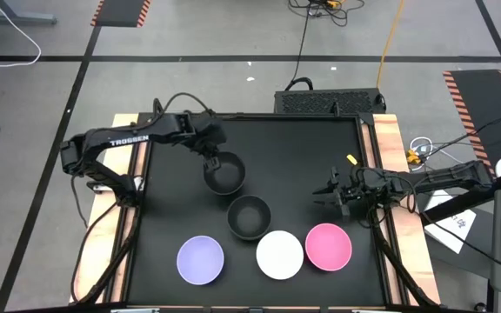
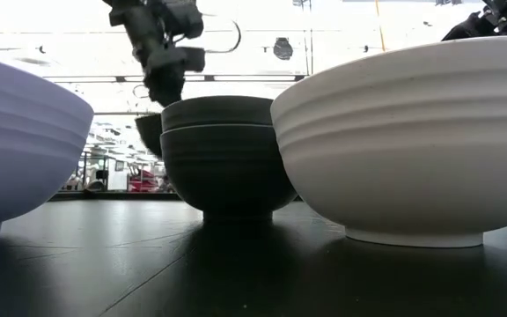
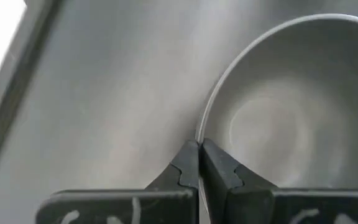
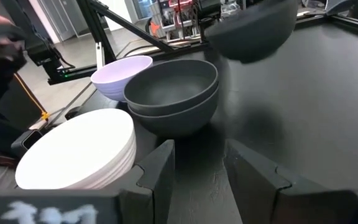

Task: Nest bowls inside each other
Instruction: Stack the top black bowl on top of the black bowl

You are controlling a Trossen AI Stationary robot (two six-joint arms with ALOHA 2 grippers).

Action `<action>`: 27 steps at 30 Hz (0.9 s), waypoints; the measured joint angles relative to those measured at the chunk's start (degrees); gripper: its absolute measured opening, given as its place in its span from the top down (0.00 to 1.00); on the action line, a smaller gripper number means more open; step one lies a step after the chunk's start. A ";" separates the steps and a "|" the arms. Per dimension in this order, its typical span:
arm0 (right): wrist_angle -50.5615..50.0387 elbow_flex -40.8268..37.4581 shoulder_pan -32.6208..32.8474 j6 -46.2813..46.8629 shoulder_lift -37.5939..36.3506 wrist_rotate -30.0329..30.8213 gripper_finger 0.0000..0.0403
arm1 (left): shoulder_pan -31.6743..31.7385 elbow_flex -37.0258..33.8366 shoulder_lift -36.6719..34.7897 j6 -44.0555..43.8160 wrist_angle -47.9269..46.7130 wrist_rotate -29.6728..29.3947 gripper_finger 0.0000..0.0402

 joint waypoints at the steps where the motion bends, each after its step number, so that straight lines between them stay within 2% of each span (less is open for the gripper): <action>1: 0.00 0.00 0.00 -0.13 0.01 0.00 0.67 | -0.23 1.57 0.00 0.03 -0.85 0.01 0.99; 5: 0.00 0.00 0.00 -0.36 0.01 0.00 0.67 | -1.23 6.17 0.00 -0.75 -3.46 1.45 0.99; 13: 0.00 0.00 0.00 -0.81 0.01 0.00 0.67 | -6.11 11.08 0.00 -4.73 -4.57 4.63 0.99; 27: 0.02 0.00 0.00 -0.82 0.01 0.00 0.67 | -16.58 12.60 1.11 -12.98 -2.15 4.60 0.99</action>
